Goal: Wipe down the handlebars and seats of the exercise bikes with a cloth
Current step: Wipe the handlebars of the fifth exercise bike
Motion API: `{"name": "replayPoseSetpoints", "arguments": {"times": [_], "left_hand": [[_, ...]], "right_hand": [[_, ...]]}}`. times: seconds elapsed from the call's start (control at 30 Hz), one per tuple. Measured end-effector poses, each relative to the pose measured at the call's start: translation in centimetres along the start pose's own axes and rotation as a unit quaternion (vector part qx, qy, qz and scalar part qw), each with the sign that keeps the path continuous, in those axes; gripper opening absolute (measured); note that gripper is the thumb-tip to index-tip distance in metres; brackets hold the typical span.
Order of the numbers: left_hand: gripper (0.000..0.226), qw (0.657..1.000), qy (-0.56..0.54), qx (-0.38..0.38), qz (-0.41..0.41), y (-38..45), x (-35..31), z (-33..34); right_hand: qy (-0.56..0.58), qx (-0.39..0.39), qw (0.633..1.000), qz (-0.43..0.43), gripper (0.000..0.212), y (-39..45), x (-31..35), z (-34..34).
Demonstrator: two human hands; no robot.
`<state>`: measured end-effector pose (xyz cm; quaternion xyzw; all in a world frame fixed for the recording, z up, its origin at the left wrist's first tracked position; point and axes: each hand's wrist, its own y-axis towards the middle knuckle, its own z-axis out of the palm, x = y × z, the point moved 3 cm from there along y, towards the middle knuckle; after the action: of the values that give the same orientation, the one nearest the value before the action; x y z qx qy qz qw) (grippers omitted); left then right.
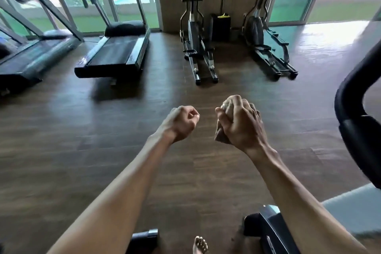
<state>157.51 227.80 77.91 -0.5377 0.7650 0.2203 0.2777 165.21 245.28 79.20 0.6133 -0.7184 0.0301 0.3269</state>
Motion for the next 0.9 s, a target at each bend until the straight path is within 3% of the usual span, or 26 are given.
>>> {"name": "replayPoseSetpoints", "arguments": {"times": [0.5,0.67,0.9], "left_hand": [[0.013,0.992,0.038,0.097,0.070,28.7,-1.5,2.4],[0.015,0.977,0.038,0.155,0.143,39.8,-5.9,7.4],[0.018,0.931,0.017,0.252,0.263,51.5,-16.6,17.7]], "right_hand": [[-0.009,-0.033,0.996,0.079,0.035,23.3,-8.4,5.8],[-0.033,-0.064,0.989,0.130,0.036,30.1,-14.5,5.8],[-0.063,-0.161,0.956,0.236,0.041,35.3,-24.8,0.8]]}}
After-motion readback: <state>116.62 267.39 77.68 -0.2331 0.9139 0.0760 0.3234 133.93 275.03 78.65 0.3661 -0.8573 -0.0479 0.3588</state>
